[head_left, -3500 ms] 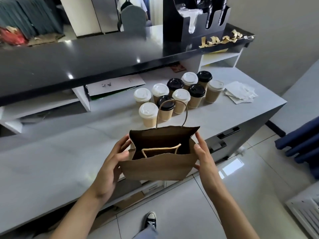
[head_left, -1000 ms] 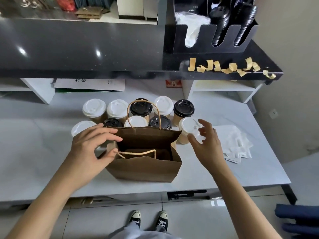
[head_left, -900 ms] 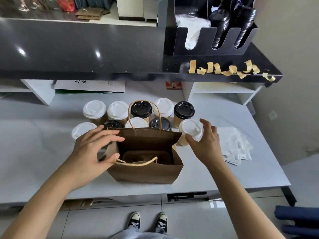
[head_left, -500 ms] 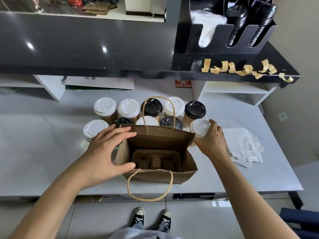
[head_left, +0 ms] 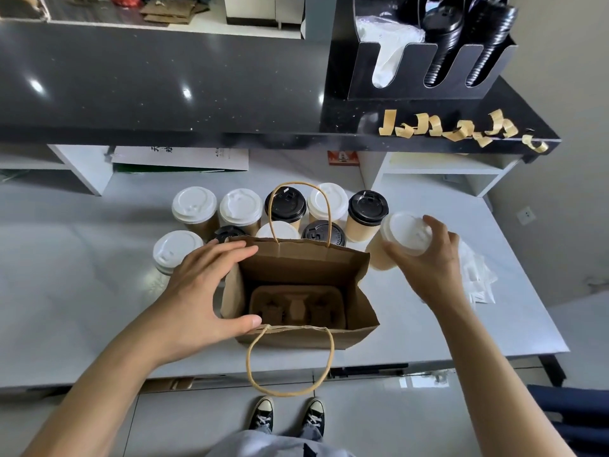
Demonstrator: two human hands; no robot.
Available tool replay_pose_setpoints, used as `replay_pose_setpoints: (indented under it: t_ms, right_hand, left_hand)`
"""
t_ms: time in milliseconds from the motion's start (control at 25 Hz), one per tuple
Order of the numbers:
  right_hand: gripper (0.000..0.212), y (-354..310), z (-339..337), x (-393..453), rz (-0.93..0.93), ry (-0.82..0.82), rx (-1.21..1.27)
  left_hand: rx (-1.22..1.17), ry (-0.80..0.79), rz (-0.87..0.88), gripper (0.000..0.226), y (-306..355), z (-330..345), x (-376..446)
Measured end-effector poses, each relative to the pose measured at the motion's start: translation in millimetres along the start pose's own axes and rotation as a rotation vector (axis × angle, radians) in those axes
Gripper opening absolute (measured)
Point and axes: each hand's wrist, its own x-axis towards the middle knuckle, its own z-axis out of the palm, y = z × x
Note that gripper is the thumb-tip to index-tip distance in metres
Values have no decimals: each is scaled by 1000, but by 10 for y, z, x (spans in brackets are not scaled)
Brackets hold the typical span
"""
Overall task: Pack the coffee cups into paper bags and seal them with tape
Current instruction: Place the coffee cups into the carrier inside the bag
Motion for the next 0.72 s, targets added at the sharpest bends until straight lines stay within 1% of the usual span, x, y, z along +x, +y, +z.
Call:
replay_pose_setpoints:
  t_ms: [200,280,400,480,560,600,720]
  right_hand:
    - [74,-363,-366,-154,-123,76,204]
    - [71,-560,-485,-220,-195,75,270]
    - [71,-817,-636,-357,-296,43,388]
    - [75,-956,-701,-458,-357,-26,514]
    - [82,-1047,-754,-533,-432,-135,620]
    - [85,-1085,-773,-563,-470,-197,641]
    - [82,-1181,-750,-650,-548,-373,630]
  left_hand:
    - [-21,-14,6,103,17,-10,24]
    - [-39,-21,-6,104,33,-14,29]
    - [-37,-21,-1,104,37,-19,41]
    - [-44,-26,-9,104,39,-22,44]
    - [-42,-22,-9,106,42,-19,44]
    - [-42,-20,-14,107,42,-18,42]
    - [-47,-21,-33,109,53,-20,51]
